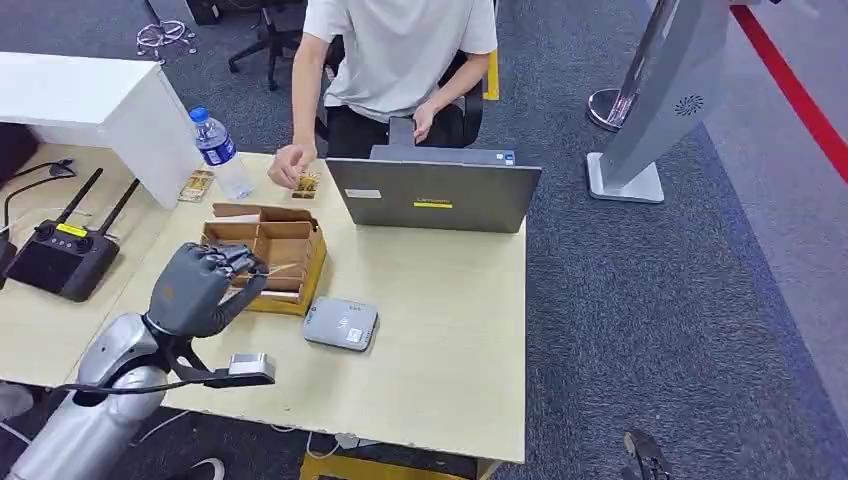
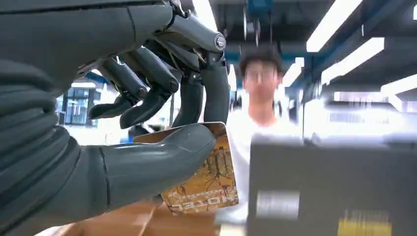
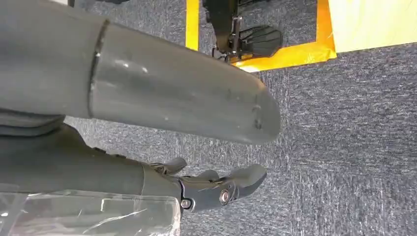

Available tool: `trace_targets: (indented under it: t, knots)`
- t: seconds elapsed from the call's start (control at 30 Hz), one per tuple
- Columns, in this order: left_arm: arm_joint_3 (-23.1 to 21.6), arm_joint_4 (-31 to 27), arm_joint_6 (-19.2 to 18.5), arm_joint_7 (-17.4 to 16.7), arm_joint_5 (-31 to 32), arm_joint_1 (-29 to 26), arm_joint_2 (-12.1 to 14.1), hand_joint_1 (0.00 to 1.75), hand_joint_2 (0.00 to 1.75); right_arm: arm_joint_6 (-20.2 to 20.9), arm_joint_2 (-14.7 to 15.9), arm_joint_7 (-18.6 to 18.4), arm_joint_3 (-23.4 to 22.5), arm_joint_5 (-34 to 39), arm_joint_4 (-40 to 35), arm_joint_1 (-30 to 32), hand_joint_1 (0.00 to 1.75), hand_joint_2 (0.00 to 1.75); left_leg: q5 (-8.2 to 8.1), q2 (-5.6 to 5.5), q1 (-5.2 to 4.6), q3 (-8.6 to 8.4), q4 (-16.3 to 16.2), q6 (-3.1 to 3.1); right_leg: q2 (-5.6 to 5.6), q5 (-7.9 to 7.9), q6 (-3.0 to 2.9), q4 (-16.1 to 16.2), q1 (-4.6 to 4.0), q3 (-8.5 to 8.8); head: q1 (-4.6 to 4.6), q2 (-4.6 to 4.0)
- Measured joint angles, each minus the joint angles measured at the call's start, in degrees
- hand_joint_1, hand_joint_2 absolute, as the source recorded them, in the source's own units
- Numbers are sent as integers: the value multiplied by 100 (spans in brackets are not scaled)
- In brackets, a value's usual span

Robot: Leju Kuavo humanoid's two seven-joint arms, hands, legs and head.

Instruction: Pass the card to the sensor for recognition and then transmit it.

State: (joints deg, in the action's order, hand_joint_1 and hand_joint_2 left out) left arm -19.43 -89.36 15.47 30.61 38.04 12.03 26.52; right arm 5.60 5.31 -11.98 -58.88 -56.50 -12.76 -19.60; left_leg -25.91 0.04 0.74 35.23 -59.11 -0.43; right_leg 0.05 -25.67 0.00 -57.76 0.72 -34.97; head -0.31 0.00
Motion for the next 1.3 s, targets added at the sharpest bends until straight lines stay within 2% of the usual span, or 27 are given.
trace_targets:
  t: [0.07,0.13,0.2,0.23,0.33,0.43,0.5,0.63,0.73,0.93,1.3]
  knots:
    - [79,-80,92,-307,133,342,-213,175,175,0,-7,-35,0,-77,2,-14,0,0,9,-23,0,8,-1,10,-27,2,4,0,0,2,0,0]
    - [83,22,381,-880,575,964,-526,175,175,-4,-56,-155,4,-213,2,-118,0,0,22,-41,0,21,-2,15,-44,14,9,1,-1,-3,4,0]
    - [83,483,858,-1355,1114,1780,-924,175,175,-28,-153,-319,74,-358,4,-277,0,0,43,-48,0,31,-2,16,-51,34,10,1,-1,-4,9,0]
    - [83,700,979,-1460,1204,2117,-1097,175,175,-46,-196,-363,114,-393,4,-363,0,0,43,-44,-1,28,-2,16,-48,42,5,1,0,-4,13,0]
    - [81,1064,1104,-1489,1263,2677,-1406,175,175,-52,-295,-404,147,-411,7,-472,0,0,46,-23,-4,18,-3,13,-31,48,4,1,2,-6,0,0]
    - [81,1313,1189,-1500,1302,2852,-1590,175,175,-59,-310,-404,186,-418,7,-481,0,0,48,-22,-3,19,-3,14,-27,48,4,1,1,-7,7,0]
    - [81,1445,1248,-1653,1464,2957,-1668,175,175,-57,-328,-413,216,-467,7,-494,0,0,48,-21,-2,27,-5,14,-23,48,4,0,0,-19,4,0]
    - [79,2336,1200,-1953,1694,3741,-1972,175,175,-55,-459,-592,324,-614,9,-681,0,0,58,-24,0,43,-6,13,-27,52,0,-3,-1,-30,9,0]
    - [79,2695,1213,-1957,1717,4011,-2127,175,175,-57,-507,-612,378,-616,9,-729,0,0,58,-21,-1,42,-6,13,-23,53,0,-3,-1,-30,4,0]
    - [79,3105,1237,-1950,1722,4194,-2260,175,175,-57,-557,-612,413,-616,13,-742,0,0,58,-22,-1,43,-5,13,-22,52,0,-3,0,-31,0,0]
    - [79,3269,1246,-1950,1724,4219,-2313,175,175,-57,-560,-612,413,-616,13,-741,0,0,58,-23,-1,44,-5,13,-25,52,0,-3,0,-32,0,0]
